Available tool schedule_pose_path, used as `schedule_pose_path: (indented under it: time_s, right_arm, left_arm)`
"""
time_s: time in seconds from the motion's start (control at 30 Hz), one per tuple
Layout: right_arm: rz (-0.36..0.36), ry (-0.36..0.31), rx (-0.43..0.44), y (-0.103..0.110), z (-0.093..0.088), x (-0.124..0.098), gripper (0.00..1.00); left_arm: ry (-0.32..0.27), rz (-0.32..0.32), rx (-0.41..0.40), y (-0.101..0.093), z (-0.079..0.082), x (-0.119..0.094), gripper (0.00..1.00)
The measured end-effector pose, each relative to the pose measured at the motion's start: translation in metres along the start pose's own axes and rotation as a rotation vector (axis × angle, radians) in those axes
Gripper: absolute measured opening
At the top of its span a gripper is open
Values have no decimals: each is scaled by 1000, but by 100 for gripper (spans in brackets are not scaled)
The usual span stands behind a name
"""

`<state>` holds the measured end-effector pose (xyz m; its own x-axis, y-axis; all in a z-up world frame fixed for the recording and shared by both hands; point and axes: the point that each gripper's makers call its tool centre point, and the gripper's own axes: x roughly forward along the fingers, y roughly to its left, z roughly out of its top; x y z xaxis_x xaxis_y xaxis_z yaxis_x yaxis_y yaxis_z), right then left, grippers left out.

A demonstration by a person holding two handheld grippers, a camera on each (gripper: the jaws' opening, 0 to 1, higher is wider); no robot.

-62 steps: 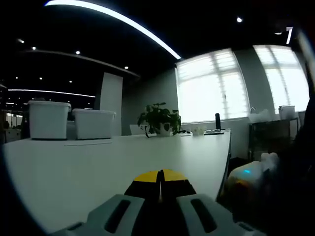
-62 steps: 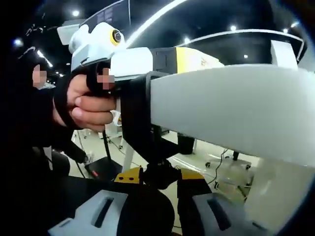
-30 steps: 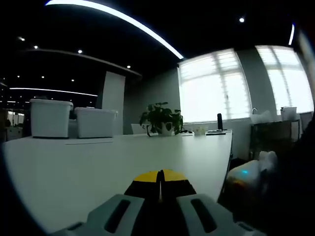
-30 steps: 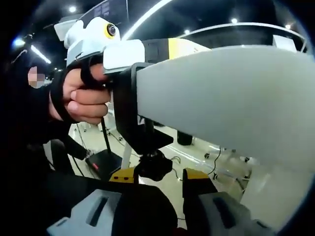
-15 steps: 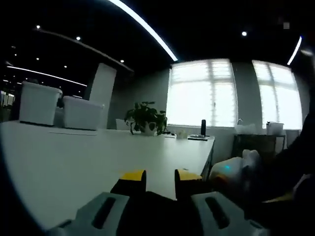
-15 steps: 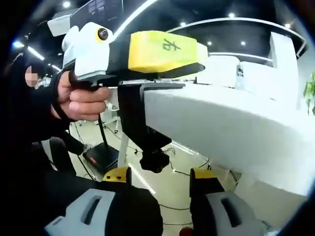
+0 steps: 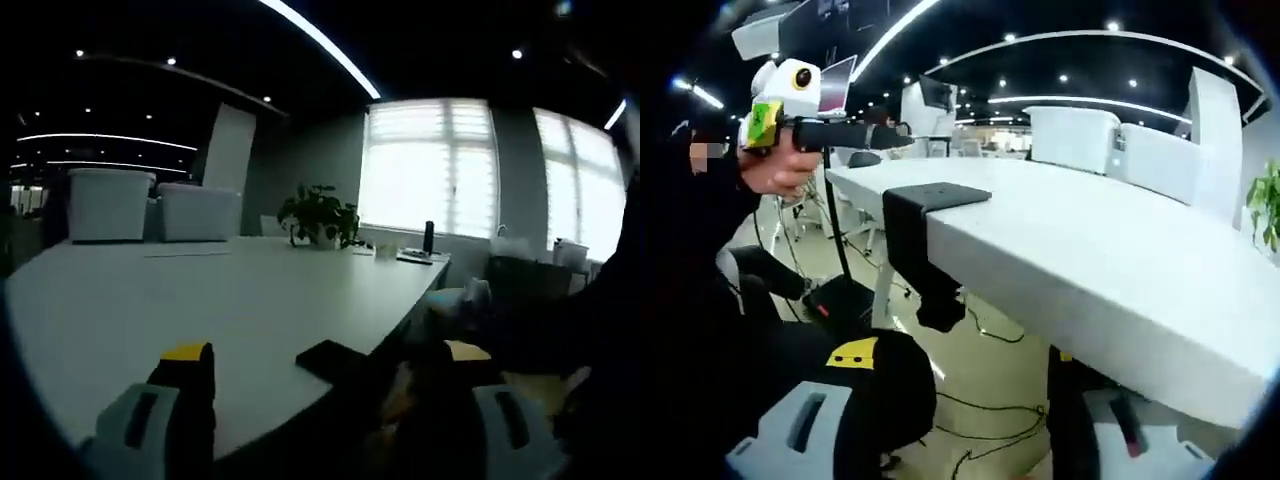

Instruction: Clamp the fixed fixture on the desktop, loosen the retaining clip, secure it to the edge of the desk, and tighten the retaining clip.

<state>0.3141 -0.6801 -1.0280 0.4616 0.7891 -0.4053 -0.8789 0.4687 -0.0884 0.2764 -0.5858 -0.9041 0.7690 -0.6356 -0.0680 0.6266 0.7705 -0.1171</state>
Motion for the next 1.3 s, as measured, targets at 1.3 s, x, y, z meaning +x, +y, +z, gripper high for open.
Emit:
schedule_pose_path:
  time_s: [1.3]
  right_arm:
    - [-233,168,234,48,-16,-250,97]
  left_arm:
    - [214,460,-139,1,3,-291,95]
